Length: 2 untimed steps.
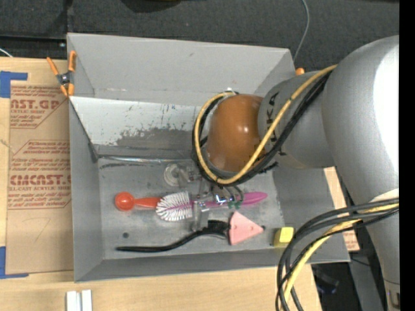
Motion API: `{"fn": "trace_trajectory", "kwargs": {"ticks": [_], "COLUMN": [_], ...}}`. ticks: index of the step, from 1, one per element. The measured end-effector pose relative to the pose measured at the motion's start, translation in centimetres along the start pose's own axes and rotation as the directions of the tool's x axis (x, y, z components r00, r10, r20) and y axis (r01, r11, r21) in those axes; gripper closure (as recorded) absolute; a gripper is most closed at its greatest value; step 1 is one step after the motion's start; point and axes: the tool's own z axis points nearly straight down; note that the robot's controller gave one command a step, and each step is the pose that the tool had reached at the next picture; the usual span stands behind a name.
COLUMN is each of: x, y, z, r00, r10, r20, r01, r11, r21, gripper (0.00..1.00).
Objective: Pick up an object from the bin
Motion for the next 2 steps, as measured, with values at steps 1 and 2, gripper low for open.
{"fn": "trace_trajectory", "kwargs": {"ticks": [1, 2], "x": [-0.79, -0.17], "y": [-0.02, 0.07], "z": [0.38, -0.14], "r00": [1.000, 1.000], "r10": [-0.021, -0.001], "r20": [-0.001, 0.004], "r01": [0.021, 0.001], "r11": [1.000, 1.000], "r21": [0.000, -0.002], "gripper": [0.00, 0.00]}}
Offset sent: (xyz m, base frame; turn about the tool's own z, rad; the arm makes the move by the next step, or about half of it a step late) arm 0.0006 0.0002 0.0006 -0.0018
